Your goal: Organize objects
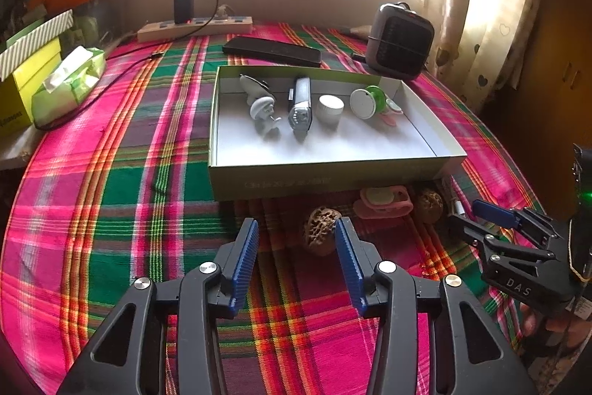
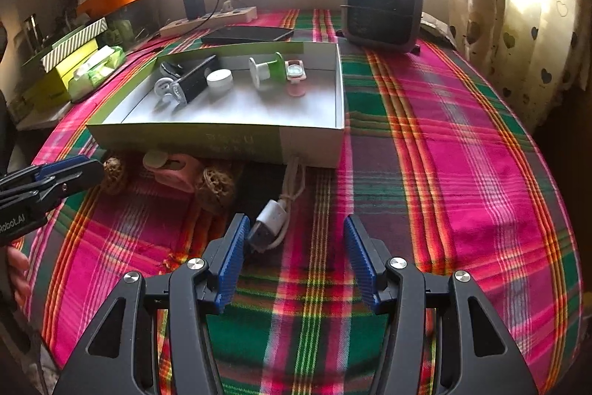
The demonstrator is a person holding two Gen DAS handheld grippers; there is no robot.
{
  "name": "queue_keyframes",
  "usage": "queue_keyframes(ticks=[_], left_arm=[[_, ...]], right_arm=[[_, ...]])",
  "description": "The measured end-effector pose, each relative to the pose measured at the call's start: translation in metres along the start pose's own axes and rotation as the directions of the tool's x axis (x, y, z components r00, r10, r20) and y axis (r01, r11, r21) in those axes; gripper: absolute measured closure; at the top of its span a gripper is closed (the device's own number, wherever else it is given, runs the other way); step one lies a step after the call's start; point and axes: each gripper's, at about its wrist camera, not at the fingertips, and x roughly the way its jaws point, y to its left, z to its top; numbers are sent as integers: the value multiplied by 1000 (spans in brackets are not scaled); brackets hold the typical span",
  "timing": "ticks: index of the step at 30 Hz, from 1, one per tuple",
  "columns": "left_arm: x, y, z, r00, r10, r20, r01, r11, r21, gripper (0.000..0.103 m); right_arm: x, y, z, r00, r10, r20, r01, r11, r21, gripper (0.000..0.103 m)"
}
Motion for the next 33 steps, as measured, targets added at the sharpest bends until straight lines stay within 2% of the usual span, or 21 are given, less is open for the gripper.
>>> queue_keyframes(ticks=[11, 20, 27, 33], left_arm=[[7, -6, 0, 1000, -18, -11, 18, 1000, 9, 59], [19, -10, 1, 999, 2, -43, -1, 1000, 26, 59], [22, -8, 1, 999, 4, -38, -3, 1000, 20, 59], [22, -8, 1, 999, 12, -31, -12, 1000, 18, 61]], right_arm=[[2, 2, 1, 1000, -22, 7, 22, 1000, -15, 49], [3, 3, 2, 1000, -26, 7, 26, 1000, -12, 49], [3, 2, 2, 1000, -24, 8, 24, 1000, -9, 50], [2, 0, 2, 999, -34, 13, 34, 999, 3, 62]])
